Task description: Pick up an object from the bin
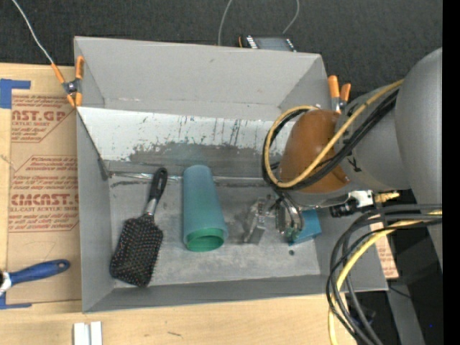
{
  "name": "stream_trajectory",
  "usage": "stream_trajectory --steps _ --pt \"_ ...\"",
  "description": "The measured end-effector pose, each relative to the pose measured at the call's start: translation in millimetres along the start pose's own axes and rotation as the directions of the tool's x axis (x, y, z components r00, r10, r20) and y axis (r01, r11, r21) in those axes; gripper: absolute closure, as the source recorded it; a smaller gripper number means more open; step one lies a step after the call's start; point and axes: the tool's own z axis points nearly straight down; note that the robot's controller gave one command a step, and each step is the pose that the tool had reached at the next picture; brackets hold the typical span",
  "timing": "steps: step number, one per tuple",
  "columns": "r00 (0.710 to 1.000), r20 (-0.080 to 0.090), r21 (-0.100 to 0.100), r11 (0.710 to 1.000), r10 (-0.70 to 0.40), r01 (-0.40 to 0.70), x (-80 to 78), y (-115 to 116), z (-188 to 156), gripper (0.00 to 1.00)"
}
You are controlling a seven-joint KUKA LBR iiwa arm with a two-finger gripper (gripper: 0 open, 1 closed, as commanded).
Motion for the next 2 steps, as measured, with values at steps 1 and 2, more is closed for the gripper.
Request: stream_trajectory --steps 1,2 --pt "1.0 0.0 0.001 1.0 0.002 -0.002 -0.3 -1.0 -0.4 0.0" --pt "0.964 0.009 0.002 0.964 -0.264 0.264 -9.8 6.0 -112.0 0.0"
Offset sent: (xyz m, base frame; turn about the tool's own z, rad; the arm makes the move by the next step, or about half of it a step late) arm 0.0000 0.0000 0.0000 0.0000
